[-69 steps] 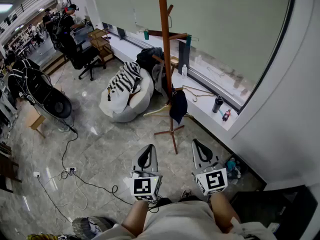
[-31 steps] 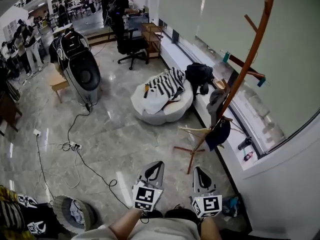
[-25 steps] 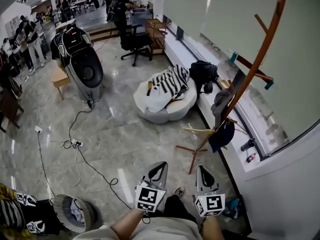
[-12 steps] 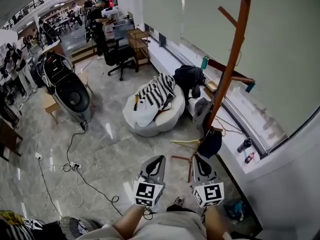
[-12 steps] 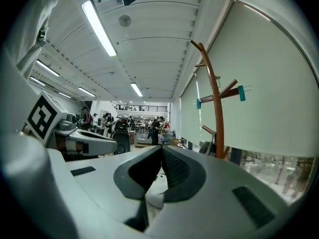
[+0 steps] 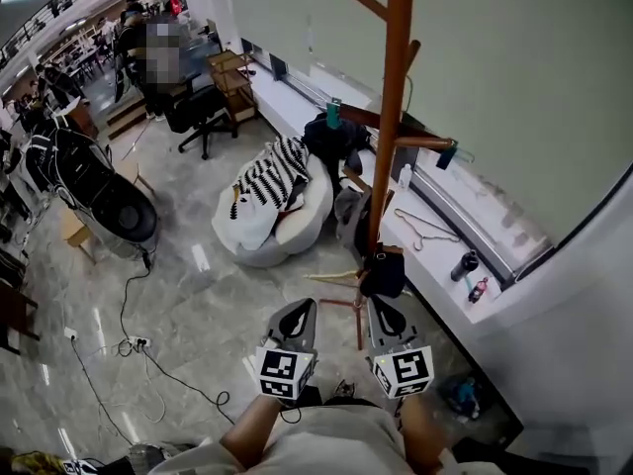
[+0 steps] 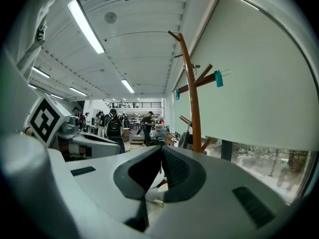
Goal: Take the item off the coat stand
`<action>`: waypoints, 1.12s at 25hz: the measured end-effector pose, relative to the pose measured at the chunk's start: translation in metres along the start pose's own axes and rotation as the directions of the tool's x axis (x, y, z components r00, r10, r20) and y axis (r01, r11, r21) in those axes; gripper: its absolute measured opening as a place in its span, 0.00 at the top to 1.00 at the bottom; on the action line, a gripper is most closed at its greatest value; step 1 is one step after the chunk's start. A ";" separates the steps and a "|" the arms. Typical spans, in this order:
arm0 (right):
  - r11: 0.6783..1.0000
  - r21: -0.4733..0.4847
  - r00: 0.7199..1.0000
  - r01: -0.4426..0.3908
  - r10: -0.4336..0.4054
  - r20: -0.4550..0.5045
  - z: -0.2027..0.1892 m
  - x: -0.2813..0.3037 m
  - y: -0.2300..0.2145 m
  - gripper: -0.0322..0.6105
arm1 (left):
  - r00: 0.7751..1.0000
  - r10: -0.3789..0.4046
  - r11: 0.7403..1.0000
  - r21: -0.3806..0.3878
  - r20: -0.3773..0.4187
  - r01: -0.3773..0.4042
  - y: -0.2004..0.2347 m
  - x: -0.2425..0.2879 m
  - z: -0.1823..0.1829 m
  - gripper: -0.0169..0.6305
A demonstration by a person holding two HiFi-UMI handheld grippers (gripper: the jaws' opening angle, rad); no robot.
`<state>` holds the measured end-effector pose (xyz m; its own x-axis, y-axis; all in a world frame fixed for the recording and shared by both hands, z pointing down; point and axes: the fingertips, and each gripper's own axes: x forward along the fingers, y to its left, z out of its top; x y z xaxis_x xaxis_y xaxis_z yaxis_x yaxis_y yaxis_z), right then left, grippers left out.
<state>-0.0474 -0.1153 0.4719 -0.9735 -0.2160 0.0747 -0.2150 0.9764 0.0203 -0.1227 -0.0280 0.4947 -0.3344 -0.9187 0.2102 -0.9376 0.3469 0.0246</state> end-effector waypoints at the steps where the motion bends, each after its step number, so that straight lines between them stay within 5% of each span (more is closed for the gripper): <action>1: 1.000 0.001 1.000 0.001 -0.001 -0.005 -0.002 0.002 -0.005 0.94 | 1.000 -0.003 1.000 0.002 -0.007 0.003 -0.001 0.006 0.000 0.96; 16: 0.995 0.001 0.993 0.104 -0.104 -0.064 -0.027 0.041 -0.050 0.94 | 0.989 -0.142 0.990 0.009 -0.035 0.142 0.004 0.092 -0.002 0.96; 28: 0.955 0.014 0.953 0.296 -0.294 -0.072 -0.018 0.053 -0.085 0.94 | 0.950 -0.301 0.948 0.085 -0.085 0.308 0.006 0.158 0.013 0.96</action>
<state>-0.0794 -0.2098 0.4920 -0.8590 -0.4934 0.1367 -0.4945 0.8687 0.0280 -0.1825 -0.1736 0.5154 -0.0270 -0.9609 0.2755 -0.9996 0.0295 0.0048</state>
